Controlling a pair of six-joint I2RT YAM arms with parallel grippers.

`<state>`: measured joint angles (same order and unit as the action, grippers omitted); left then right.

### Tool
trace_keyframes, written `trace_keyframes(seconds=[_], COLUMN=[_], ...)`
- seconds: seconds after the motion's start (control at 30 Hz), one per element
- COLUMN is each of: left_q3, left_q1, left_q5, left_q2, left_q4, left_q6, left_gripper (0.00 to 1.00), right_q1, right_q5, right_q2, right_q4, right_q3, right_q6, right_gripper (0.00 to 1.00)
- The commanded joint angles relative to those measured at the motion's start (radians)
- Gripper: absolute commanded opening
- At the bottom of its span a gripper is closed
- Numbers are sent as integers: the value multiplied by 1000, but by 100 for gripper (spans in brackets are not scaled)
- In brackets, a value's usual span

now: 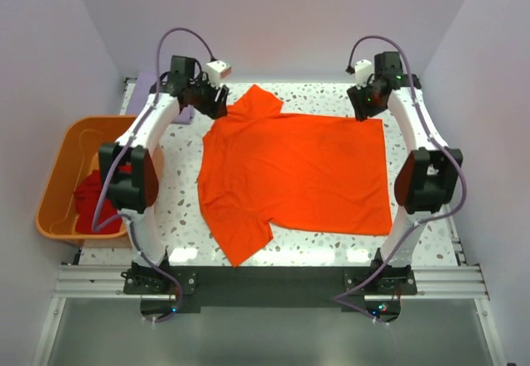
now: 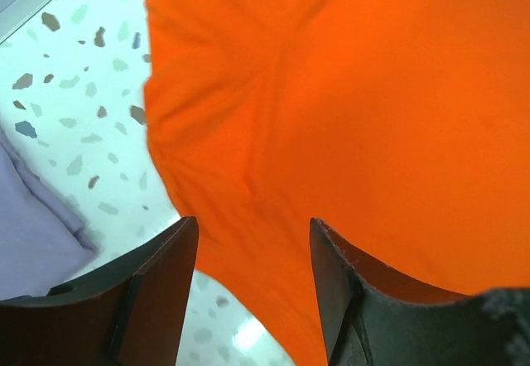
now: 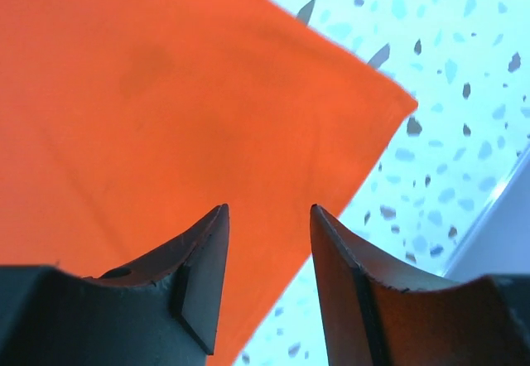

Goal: Fold and stack the t-shirts
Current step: Flatten the tshirt out

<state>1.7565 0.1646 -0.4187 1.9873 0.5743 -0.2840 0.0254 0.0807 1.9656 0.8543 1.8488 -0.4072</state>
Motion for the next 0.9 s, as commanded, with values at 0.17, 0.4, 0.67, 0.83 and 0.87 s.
trace_keyframes(seconds=[0.17, 0.4, 0.67, 0.83, 0.87], left_q3=[-515, -828, -973, -1026, -1037], left_q1=[1, 125, 341, 446, 472], left_q5=[-200, -160, -57, 37, 67], left_q2=[-440, -700, -757, -697, -685], left_q4=[217, 256, 96, 32, 29], left_q6=[-277, -365, -323, -389, -400], left_gripper=[61, 59, 54, 54, 54], right_q1=[1, 1, 1, 1, -1], right_q5=[103, 28, -74, -110, -119], right_q2=[-330, -482, -449, -389, -383], right_q4=[331, 264, 92, 23, 14], right_q3=[-353, -707, -849, -889, -895], right_q6=[-186, -185, -134, -127, -127], right_gripper=[47, 38, 33, 31, 31])
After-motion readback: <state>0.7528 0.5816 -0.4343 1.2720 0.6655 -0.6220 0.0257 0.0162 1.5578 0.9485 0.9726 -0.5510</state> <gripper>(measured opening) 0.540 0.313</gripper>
